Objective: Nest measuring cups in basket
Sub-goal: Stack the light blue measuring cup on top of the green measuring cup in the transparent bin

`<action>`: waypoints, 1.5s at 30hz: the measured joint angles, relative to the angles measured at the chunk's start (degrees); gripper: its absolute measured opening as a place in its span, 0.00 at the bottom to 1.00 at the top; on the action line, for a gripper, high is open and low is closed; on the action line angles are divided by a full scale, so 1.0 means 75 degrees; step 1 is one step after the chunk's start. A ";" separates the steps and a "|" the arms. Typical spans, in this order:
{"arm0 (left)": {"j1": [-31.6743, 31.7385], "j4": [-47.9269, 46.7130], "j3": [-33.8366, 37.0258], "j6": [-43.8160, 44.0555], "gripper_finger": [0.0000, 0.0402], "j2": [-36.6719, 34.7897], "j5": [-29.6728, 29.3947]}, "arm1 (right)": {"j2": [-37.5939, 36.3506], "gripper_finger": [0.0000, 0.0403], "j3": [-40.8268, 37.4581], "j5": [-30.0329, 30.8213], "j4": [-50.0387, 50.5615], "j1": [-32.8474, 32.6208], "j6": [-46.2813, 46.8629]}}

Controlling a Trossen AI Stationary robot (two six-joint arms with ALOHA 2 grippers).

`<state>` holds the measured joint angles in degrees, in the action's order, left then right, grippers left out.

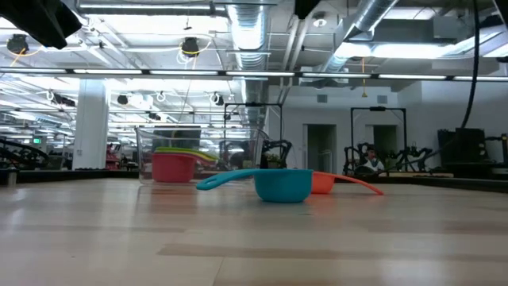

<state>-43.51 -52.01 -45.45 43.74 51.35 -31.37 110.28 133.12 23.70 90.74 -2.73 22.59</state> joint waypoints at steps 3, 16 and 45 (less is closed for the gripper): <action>-0.0001 0.0014 0.0000 0.0017 0.00 0.0001 -0.0059 | -0.0244 0.29 -0.0652 0.0104 -0.0131 -0.0178 0.0002; -0.0003 0.0160 0.0000 0.0656 0.00 0.0051 -0.0359 | -0.3114 0.29 -0.7639 -0.0956 -0.4769 0.0286 0.0474; 0.0356 0.0217 0.0000 0.0548 0.00 0.0055 -0.0261 | -0.0271 0.29 -0.8175 -0.2553 -0.9603 -0.1067 0.0322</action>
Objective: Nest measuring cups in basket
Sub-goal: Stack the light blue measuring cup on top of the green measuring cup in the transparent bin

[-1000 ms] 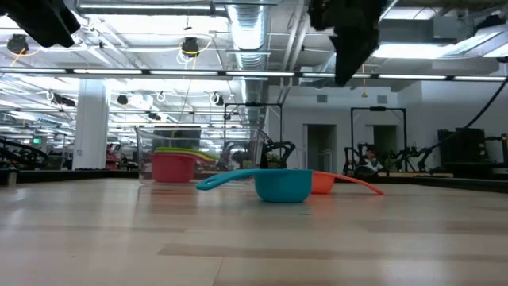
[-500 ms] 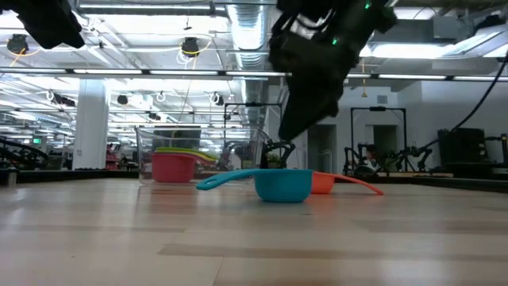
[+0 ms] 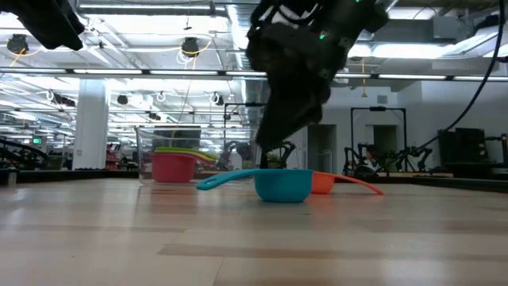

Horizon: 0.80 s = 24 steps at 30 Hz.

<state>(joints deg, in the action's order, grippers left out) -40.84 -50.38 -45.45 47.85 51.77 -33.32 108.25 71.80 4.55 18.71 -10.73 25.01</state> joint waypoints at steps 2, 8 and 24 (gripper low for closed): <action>0.0000 0.0001 0.0000 -0.0087 0.00 -0.0003 -0.0003 | 0.0227 0.29 -0.0017 -0.0154 0.0173 -0.0051 0.0040; 0.0003 0.0007 0.0000 -0.0177 0.00 -0.0003 0.0249 | 0.0361 0.29 -0.0025 -0.0177 0.0198 -0.0189 0.0518; 0.0002 0.0015 0.0000 -0.0235 0.00 0.0000 0.0411 | 0.0367 0.29 -0.0025 -0.0017 0.1184 -0.0034 -0.0667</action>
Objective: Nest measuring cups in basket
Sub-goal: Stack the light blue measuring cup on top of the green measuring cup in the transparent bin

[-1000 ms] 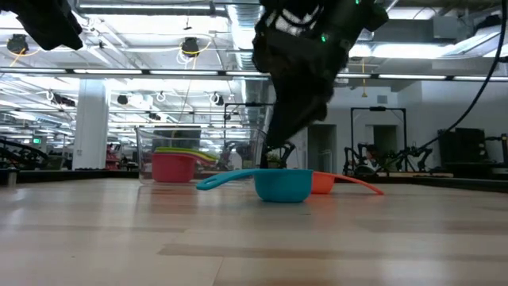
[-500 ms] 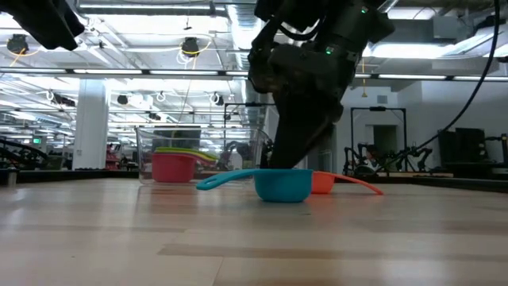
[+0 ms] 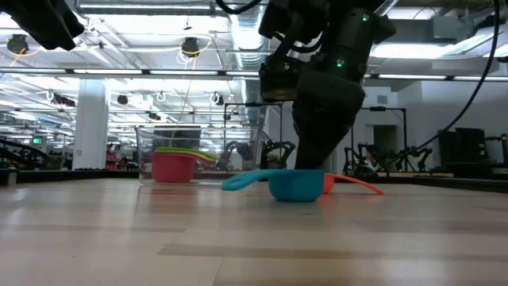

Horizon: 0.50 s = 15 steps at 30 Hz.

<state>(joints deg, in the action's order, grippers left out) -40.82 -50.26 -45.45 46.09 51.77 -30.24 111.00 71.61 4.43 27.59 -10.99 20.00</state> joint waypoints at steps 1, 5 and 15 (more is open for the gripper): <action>-0.0002 0.0000 0.0000 0.0000 0.00 0.0000 0.0003 | 0.0000 0.29 0.0000 0.0000 -0.0020 0.0046 -0.0122; -0.0002 0.0017 0.0000 0.0006 0.00 -0.0001 0.0003 | 0.0000 0.29 0.0000 0.0001 -0.0208 0.0238 -0.0450; -0.0002 0.0047 0.0000 0.0047 0.00 0.0000 0.0012 | 0.0000 0.29 0.0650 -0.0207 -0.0405 0.0313 -0.0907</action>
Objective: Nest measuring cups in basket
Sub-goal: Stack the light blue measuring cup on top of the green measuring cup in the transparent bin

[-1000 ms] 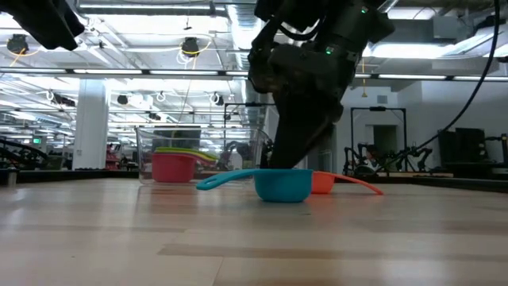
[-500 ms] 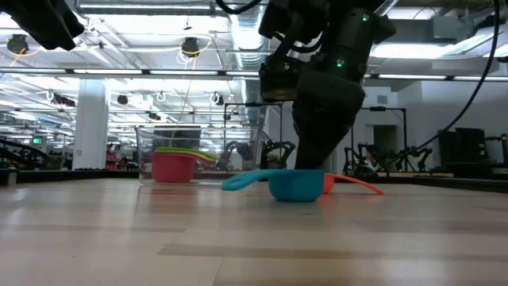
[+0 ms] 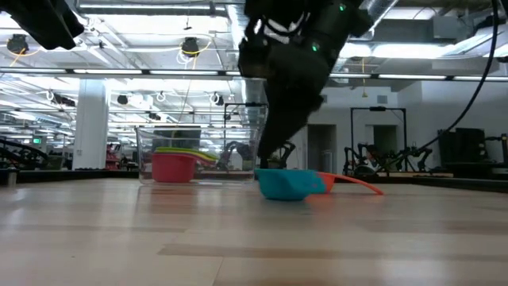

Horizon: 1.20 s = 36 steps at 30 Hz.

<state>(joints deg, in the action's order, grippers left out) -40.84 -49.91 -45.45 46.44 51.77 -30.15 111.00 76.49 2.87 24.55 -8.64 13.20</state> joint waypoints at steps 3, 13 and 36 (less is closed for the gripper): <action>0.0000 -0.0002 0.0000 0.0008 0.00 -0.0002 0.0002 | 0.0000 0.29 0.0317 -0.0009 0.0266 -0.0069 -0.0004; 0.0000 -0.0012 0.0000 -0.0071 0.00 -0.0003 0.0012 | 0.0000 0.29 0.0574 0.0003 0.0892 -0.0490 0.0662; 0.0000 -0.0015 0.0000 -0.0426 0.00 -0.0003 0.0003 | 0.0000 0.29 0.0562 0.1877 0.1163 -0.0688 0.5915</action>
<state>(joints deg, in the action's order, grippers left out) -40.84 -50.02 -45.45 43.24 51.75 -30.13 111.00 80.71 16.95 33.28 -13.80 57.56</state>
